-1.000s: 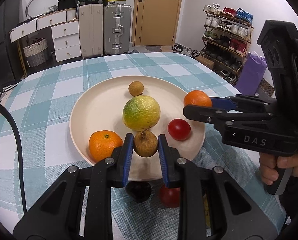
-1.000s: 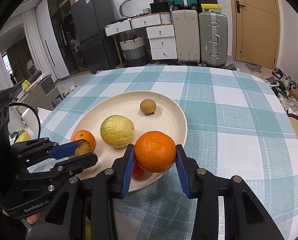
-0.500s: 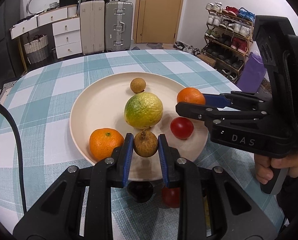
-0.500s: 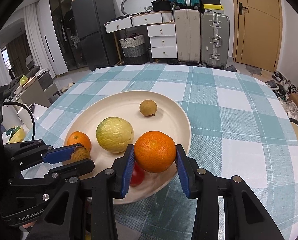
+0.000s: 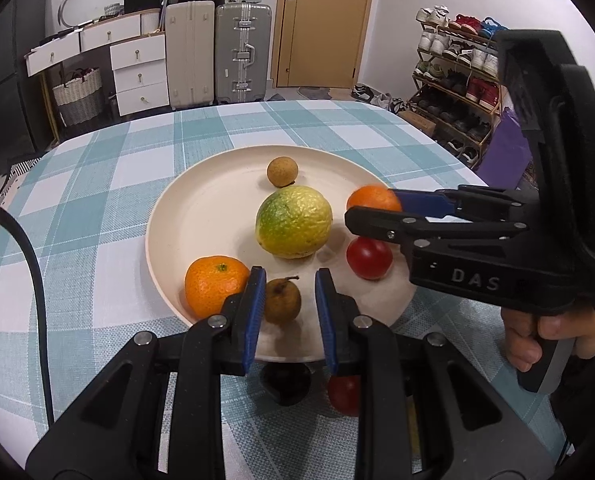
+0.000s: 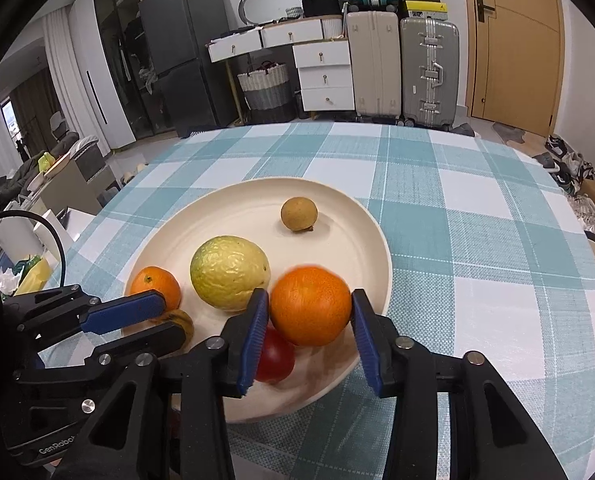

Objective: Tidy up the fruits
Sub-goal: 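Open the right gripper over the plate while the left gripper releases the pear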

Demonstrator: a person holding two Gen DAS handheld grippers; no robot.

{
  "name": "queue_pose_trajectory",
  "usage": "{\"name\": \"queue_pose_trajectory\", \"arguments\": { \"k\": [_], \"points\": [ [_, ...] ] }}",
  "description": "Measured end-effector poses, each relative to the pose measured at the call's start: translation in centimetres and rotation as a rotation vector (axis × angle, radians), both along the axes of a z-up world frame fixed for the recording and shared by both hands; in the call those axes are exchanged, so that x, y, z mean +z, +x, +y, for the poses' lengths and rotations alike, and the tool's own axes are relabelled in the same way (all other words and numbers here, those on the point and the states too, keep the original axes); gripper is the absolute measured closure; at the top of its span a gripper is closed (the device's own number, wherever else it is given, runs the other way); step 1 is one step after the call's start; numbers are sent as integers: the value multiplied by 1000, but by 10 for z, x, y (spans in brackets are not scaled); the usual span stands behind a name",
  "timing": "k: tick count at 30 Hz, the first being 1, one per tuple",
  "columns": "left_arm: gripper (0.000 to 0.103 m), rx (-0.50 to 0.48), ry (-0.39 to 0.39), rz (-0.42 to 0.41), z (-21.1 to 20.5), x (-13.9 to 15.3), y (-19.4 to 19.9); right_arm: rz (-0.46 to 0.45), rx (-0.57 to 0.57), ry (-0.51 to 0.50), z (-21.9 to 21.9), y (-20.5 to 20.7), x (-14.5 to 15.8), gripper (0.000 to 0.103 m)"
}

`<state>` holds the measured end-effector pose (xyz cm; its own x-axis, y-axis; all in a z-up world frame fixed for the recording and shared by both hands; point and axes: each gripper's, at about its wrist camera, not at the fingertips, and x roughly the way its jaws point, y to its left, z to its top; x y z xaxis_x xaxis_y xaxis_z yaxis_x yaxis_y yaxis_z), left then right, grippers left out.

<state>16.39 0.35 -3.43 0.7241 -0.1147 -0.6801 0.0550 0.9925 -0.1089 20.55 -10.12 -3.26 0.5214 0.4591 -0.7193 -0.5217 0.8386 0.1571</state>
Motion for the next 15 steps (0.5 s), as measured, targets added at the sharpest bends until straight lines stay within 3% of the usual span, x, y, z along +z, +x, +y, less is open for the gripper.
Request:
{"name": "queue_pose_trajectory", "arguments": {
  "k": [5, 7, 10, 13, 15],
  "points": [
    [73, -9, 10, 1, -3, 3, -7, -45, -15, 13, -12, -14, 15, 35],
    [58, -12, -11, 3, -1, 5, -12, -53, -25, 15, -18, -21, 21, 30],
    [35, 19, -13, -26, 4, 11, -24, -56, -31, 24, -28, -33, 28, 14],
    [20, 34, -23, -61, 11, 21, -39, -63, -42, 18, -37, -44, 33, 10],
    [20, 36, -30, -82, 14, 28, -50, -58, -45, 13, -40, -51, 34, 1]
  ]
}}
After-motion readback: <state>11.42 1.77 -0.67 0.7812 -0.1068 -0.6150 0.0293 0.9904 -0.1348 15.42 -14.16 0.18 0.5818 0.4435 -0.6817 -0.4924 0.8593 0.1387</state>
